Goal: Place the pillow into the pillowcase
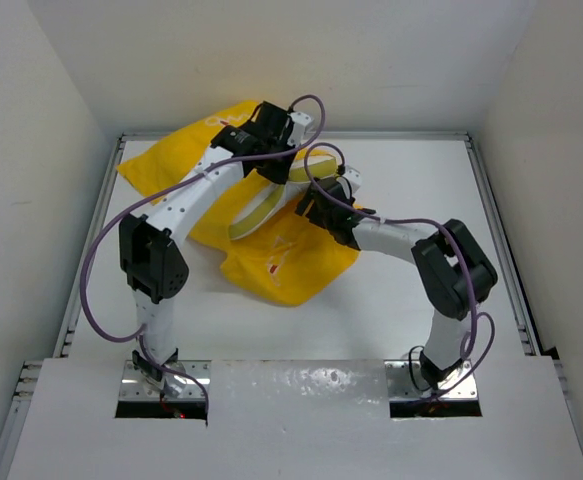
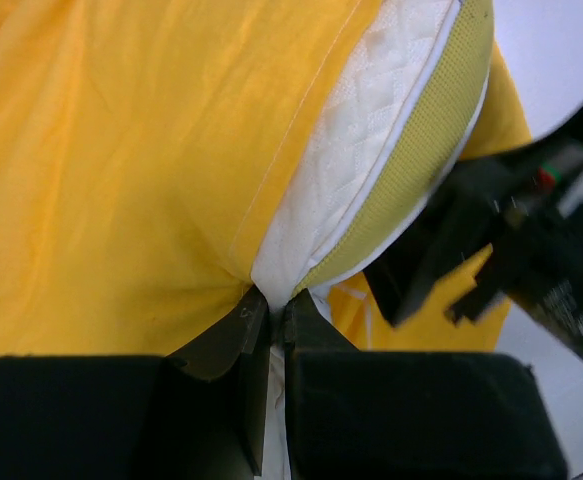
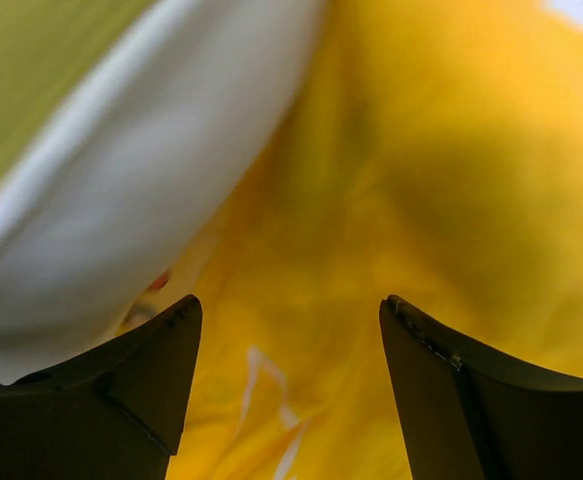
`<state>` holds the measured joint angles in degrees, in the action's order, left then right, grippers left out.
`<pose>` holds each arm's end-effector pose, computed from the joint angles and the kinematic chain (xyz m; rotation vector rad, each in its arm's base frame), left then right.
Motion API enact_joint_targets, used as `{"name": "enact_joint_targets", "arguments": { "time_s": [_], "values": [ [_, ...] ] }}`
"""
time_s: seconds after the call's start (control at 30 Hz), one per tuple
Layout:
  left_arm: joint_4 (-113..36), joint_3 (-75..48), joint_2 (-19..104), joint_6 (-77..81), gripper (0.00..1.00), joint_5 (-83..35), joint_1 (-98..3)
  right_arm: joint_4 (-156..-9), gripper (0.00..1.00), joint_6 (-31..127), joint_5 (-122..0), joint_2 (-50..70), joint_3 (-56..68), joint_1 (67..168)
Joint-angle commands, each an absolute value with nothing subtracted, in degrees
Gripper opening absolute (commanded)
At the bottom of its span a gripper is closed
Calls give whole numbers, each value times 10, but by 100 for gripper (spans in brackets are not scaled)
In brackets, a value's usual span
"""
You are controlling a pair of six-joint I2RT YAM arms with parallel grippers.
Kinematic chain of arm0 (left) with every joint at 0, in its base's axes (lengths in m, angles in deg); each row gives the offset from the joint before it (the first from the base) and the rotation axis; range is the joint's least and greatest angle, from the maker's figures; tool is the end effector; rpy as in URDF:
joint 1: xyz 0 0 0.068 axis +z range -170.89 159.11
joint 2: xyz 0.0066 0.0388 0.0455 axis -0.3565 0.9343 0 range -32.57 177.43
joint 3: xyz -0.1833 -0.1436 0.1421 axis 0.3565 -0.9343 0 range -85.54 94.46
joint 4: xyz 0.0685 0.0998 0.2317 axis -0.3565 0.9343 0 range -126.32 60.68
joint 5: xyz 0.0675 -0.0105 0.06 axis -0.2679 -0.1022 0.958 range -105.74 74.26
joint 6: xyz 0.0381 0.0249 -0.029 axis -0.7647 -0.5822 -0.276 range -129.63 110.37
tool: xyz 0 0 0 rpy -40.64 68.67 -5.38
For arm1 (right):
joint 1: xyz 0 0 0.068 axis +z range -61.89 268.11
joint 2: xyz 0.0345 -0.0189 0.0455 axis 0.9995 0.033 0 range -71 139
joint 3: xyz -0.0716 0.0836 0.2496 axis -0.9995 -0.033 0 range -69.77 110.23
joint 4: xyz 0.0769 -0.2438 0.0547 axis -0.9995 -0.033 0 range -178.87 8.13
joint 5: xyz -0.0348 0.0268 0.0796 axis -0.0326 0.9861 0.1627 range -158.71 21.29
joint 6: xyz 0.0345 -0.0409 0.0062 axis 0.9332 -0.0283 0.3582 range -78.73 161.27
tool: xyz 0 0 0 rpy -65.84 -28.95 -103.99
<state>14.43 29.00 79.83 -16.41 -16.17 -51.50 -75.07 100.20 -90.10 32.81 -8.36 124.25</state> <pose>0.3748 -0.2220 0.3444 0.7819 2.2994 -0.1984 0.3239 0.2204 0.1866 0.6398 2.1007 0.5500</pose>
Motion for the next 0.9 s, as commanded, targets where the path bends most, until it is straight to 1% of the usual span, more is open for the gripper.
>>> {"name": "enact_joint_targets", "arguments": {
  "time_s": [0.0,0.13,0.23,0.3,0.33,0.37,0.4,0.43,0.47,0.5,0.53,0.57,0.6,0.63,0.67,0.7,0.77,0.83,0.87],
  "values": [
    [101,334,780,-146,0,-212,-512,-720,72,1010,-914,353,-57,1224],
    [102,334,780,-145,0,-248,-512,-740,71,988,-903,427,17,1222],
    [104,329,776,-145,0,-261,-511,-746,68,1018,-906,459,37,1216],
    [104,324,773,-146,0,-273,-512,-744,54,1044,-903,467,34,1208],
    [104,322,770,-146,0,-274,-511,-743,45,1049,-900,469,30,1200],
    [104,319,769,-147,0,-270,-509,-745,18,1052,-898,466,26,1195],
    [104,316,769,-149,0,-264,-507,-747,7,1052,-898,460,9,1191],
    [104,310,770,-158,0,-242,-506,-753,0,1051,-902,439,-4,1183],
    [104,306,772,-164,0,-229,-505,-748,0,1048,-900,425,-43,1176],
    [103,299,774,-169,0,-216,-503,-711,0,1033,-892,408,-68,1170],
    [101,279,776,-180,0,-190,-502,-687,0,1021,-858,368,-98,1155],
    [99,269,777,-187,0,-178,-502,-659,0,1009,-835,346,-154,1148],
    [89,255,779,-191,0,-166,-502,-614,0,969,-812,322,-178,1140],
    [83,228,782,-197,0,-155,-501,-602,0,946,-768,298,-199,1130],
    [77,216,783,-201,0,-141,-499,-595,0,919,-747,250,-228,1126],
    [67,205,788,-203,0,-136,-498,-601,0,862,-729,227,-237,1125],
    [60,185,792,-217,0,-131,-497,-616,0,808,-687,167,-264,1122],
    [48,169,798,-232,0,-139,-497,-608,0,806,-645,140,-285,1104],
    [39,165,801,-236,0,-142,-497,-581,0,819,-607,125,-309,1097]
  ]
}}
